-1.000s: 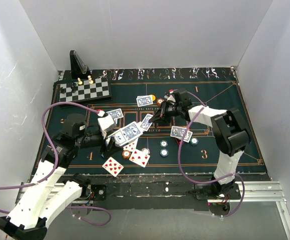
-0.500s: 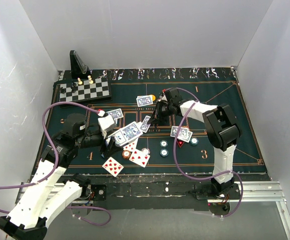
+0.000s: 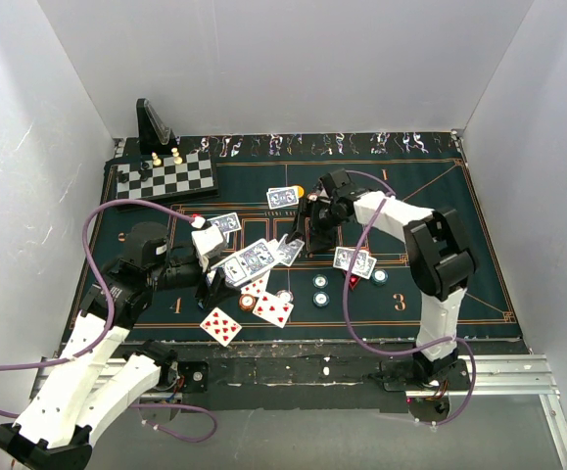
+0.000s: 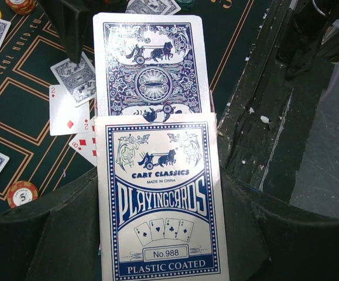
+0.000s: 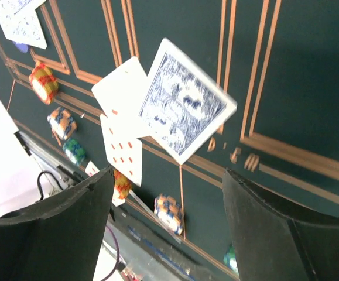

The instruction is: Distribute texas hold em gaming equipment

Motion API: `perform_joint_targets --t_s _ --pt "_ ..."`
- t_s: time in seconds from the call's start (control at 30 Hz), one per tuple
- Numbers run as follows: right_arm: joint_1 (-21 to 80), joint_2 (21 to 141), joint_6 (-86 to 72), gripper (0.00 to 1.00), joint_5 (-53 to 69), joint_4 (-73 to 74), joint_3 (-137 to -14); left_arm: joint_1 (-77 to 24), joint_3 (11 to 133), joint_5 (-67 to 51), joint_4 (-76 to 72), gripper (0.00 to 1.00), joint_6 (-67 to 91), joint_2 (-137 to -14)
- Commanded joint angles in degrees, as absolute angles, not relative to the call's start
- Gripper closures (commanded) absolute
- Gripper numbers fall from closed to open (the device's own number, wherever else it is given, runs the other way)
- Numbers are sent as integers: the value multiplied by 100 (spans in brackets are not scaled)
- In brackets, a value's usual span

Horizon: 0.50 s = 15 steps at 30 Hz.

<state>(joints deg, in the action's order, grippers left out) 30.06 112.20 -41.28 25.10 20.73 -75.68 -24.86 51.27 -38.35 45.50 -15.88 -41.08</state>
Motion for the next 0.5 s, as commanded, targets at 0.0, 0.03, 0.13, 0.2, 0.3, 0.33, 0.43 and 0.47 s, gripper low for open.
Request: perform_joint_targets --t_s 0.0,0.03,0.13,0.2,0.3,0.33,0.43,0.47 --pt "3006 10136 -3938 18 2320 2899 -7857 -2461 5335 -3893 4518 100 -1626 -4078" --pt "3006 9968 -3911 17 2294 3031 -7892 -2461 5335 -3894 4500 100 -1626 -4078" --pt "3006 9327 -3902 14 2486 3217 -7998 -2461 5335 -3894 4509 100 -1617 -4078" --pt "2997 8923 -4033 13 2872 2981 -7919 -2461 5326 -3894 4518 100 -1635 -4078" --pt "3015 8509 -4376 13 3583 2480 -7735 -2461 5326 -3902 4509 100 -1635 -4078" --pt "3041 8421 -4490 12 3743 2322 -7673 -2461 5326 -3902 4500 100 -1635 -4087" --pt "3251 8323 -4675 12 4086 1987 -7611 -2461 5317 -3902 4482 100 -1635 -4096" --pt "3374 8323 -4693 11 4148 1925 -7611 -2461 5317 -3902 4482 100 -1635 -4096"
